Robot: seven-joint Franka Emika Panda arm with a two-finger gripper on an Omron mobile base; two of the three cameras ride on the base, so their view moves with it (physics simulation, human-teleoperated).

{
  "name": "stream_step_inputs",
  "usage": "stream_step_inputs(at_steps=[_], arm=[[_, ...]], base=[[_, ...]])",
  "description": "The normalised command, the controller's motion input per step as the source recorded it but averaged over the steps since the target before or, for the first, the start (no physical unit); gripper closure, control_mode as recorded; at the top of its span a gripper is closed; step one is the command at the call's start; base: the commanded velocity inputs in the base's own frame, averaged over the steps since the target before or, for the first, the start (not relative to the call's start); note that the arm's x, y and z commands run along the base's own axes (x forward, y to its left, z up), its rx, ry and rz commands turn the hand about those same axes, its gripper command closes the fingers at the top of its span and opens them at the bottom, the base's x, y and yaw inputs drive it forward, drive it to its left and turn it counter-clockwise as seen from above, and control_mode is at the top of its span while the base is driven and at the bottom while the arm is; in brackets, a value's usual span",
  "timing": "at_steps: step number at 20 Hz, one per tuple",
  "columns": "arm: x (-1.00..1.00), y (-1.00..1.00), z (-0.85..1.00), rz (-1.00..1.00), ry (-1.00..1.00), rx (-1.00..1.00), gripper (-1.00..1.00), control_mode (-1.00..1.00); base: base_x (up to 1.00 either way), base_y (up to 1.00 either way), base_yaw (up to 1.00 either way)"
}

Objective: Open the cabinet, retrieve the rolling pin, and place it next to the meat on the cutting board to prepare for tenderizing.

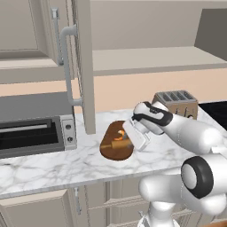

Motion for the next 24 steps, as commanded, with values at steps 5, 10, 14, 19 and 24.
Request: stream_step_inputs(at_steps=[5, 10, 14, 19, 24], arm=[[0.06, 0.00, -0.12, -0.01, -0.04, -0.02, 1.00, -1.00], [0.07, 0.00, -0.05, -0.02, 0.00, -0.02, 1.00, -1.00], [0.06, 0.00, -0.04, -0.03, 0.00, -0.02, 1.00, -1.00], [0.09, 0.00, -0.05, -0.03, 0.00, -0.02, 1.00, -1.00], [0.08, 0.00, -0.07, -0.02, 0.00, -0.03, 1.00, -1.00]], base=[[0.00, 0.00, 0.00], [0.00, 0.00, 0.00], [0.00, 0.00, 0.00], [0.00, 0.00, 0.00], [0.00, 0.00, 0.00]])
